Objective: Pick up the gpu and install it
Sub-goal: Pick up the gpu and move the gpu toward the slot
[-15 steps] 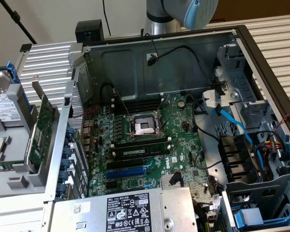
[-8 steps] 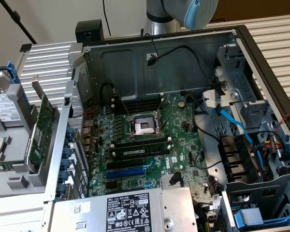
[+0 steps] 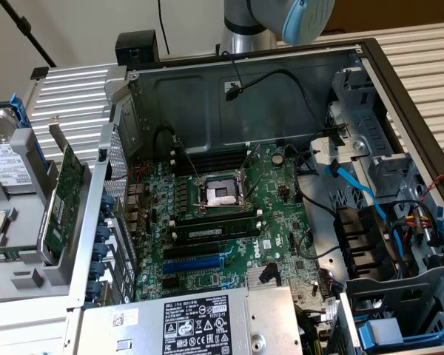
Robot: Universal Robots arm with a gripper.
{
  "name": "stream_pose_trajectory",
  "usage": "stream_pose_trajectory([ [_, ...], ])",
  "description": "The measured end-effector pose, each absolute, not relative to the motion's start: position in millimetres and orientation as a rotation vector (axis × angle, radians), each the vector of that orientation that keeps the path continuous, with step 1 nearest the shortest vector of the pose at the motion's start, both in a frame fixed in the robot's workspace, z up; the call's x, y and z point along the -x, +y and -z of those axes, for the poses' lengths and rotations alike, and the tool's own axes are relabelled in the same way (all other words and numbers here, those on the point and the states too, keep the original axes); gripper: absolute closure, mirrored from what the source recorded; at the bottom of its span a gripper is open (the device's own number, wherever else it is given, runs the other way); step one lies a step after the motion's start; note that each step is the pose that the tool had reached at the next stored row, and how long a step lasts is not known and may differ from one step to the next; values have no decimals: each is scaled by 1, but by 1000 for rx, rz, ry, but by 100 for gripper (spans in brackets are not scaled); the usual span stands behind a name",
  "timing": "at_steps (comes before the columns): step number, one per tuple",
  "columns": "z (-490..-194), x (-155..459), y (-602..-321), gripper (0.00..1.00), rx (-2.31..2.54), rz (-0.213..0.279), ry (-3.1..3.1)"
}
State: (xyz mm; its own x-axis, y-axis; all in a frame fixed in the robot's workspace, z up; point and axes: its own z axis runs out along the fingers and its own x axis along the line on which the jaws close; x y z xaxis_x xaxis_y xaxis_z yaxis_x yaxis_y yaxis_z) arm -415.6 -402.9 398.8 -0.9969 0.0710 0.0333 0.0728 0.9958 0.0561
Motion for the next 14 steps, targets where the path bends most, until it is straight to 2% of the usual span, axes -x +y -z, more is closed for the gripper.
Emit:
stream_pose_trajectory([
  [14, -377, 398, -403, 89, 112, 91, -3107],
])
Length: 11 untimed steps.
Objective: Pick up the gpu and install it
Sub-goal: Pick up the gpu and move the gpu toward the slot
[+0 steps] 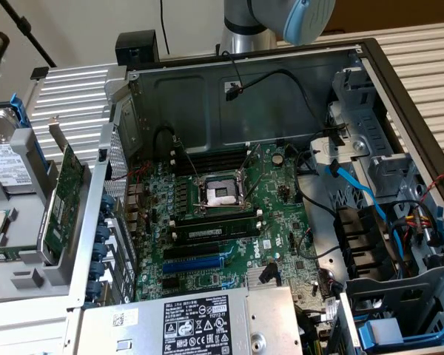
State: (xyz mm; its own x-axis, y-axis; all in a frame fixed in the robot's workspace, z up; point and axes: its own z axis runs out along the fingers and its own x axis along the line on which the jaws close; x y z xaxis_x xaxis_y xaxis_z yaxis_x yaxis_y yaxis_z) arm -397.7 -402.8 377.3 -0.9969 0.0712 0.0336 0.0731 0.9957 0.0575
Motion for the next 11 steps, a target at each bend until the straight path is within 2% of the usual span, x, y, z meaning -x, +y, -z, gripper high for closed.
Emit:
stream_pose_trajectory([
  [6, -371, 398, -403, 88, 112, 91, -3107],
  [8, -369, 398, -403, 76, 112, 91, -3107],
  [10, -367, 398, -403, 76, 113, 91, -3107],
  [11, -365, 398, -403, 69, 113, 91, -3107],
])
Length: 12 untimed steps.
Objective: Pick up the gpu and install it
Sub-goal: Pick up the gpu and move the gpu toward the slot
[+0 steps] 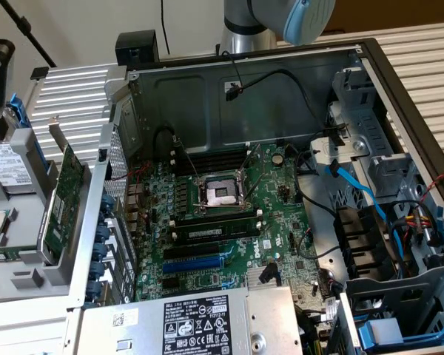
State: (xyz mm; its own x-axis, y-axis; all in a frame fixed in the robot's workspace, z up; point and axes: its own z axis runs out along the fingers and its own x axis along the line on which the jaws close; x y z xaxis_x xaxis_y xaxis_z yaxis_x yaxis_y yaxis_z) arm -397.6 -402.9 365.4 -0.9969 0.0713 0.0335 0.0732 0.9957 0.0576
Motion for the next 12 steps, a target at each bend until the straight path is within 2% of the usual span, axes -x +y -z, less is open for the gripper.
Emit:
stream_pose_trajectory([
  [12, -355, 397, -403, 69, 112, 96, -3162],
])
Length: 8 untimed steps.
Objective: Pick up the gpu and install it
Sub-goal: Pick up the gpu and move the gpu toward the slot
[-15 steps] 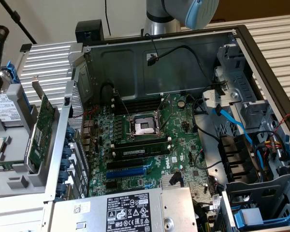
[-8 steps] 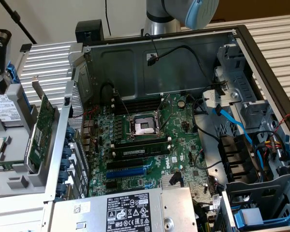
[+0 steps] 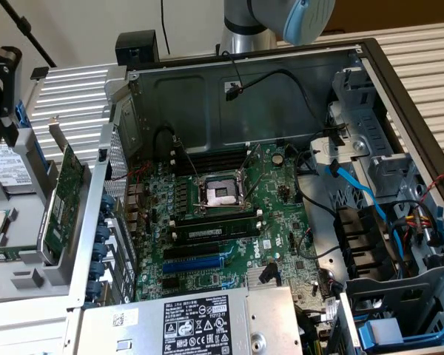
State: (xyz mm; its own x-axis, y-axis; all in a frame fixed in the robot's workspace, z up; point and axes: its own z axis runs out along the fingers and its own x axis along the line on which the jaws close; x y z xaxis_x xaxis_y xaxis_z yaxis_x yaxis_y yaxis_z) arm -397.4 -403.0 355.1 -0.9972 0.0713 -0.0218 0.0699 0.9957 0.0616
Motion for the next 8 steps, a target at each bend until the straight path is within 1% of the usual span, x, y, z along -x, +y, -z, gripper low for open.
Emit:
stream_pose_trajectory([
  [3, -351, 398, -403, 69, -110, -95, 3108],
  [5, -350, 399, -403, 67, -110, -95, 3106],
  [6, -350, 399, -404, 61, -110, -95, 3106],
  [8, -346, 399, -404, 61, -110, -95, 3103],
])
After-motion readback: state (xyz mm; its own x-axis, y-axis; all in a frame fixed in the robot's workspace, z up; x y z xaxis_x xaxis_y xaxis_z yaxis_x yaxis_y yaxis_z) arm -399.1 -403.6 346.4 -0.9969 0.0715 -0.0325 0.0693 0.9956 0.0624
